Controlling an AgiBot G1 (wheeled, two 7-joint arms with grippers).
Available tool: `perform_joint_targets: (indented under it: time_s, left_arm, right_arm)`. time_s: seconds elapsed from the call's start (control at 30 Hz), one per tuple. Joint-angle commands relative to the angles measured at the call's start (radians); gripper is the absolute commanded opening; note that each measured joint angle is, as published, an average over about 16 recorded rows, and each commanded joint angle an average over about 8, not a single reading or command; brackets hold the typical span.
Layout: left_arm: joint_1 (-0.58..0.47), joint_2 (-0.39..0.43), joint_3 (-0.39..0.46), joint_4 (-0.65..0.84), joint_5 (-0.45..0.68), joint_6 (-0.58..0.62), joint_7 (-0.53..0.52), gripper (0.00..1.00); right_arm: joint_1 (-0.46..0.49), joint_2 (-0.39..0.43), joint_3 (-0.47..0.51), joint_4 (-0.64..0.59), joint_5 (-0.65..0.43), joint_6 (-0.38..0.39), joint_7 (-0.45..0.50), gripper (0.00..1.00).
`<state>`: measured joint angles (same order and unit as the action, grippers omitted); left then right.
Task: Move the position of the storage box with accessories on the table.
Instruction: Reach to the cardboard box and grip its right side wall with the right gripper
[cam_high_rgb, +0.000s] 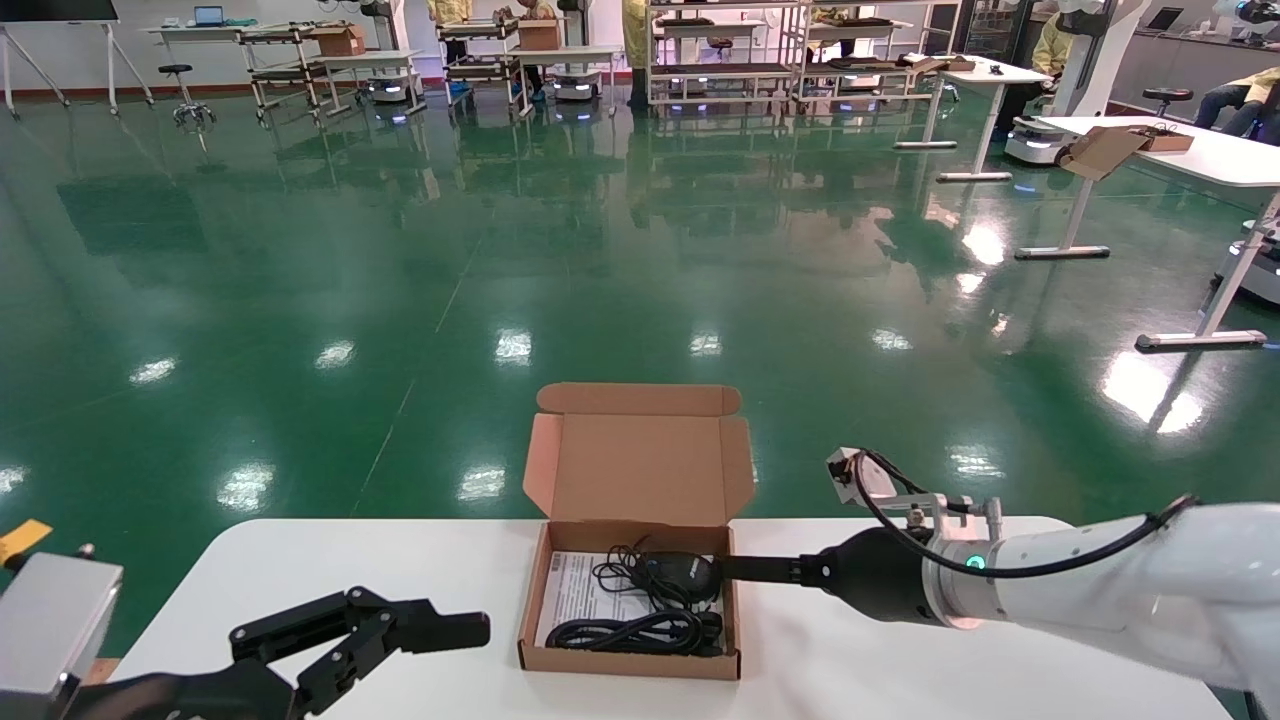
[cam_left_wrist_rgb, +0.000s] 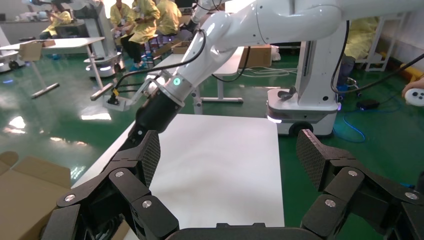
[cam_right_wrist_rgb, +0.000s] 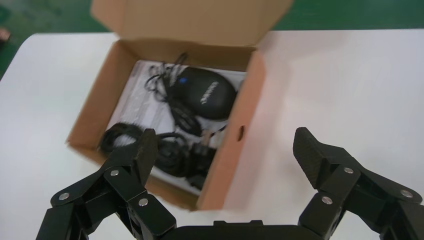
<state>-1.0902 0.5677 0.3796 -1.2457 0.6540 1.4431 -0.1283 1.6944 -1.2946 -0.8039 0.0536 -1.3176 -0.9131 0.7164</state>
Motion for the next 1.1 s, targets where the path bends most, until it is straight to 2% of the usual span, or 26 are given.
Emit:
perform_joint_targets:
  time_s: [0.03, 0.27, 0.57, 1.1]
  left_arm:
    - [0.0, 0.0, 0.0, 0.0, 0.0, 0.0, 0.0, 1.0]
    - [0.0, 0.0, 0.0, 0.0, 0.0, 0.0, 0.0, 1.0]
    - [0.0, 0.0, 0.0, 0.0, 0.0, 0.0, 0.0, 1.0]
    - [0.0, 0.0, 0.0, 0.0, 0.0, 0.0, 0.0, 1.0]
  right_arm:
    - [-0.009, -0.012, 0.003, -0.016, 0.004, 0.034, -0.003, 1.0]
    - [-0.062, -0.032, 0.048, -0.021, 0.068, 0.117, -0.03, 1.0]
    - [-0.118, -0.044, 0.05, 0.006, 0.072, 0.193, -0.091, 1.0]
    - [-0.146, -0.051, 0.022, 0.024, 0.046, 0.174, -0.117, 1.0]
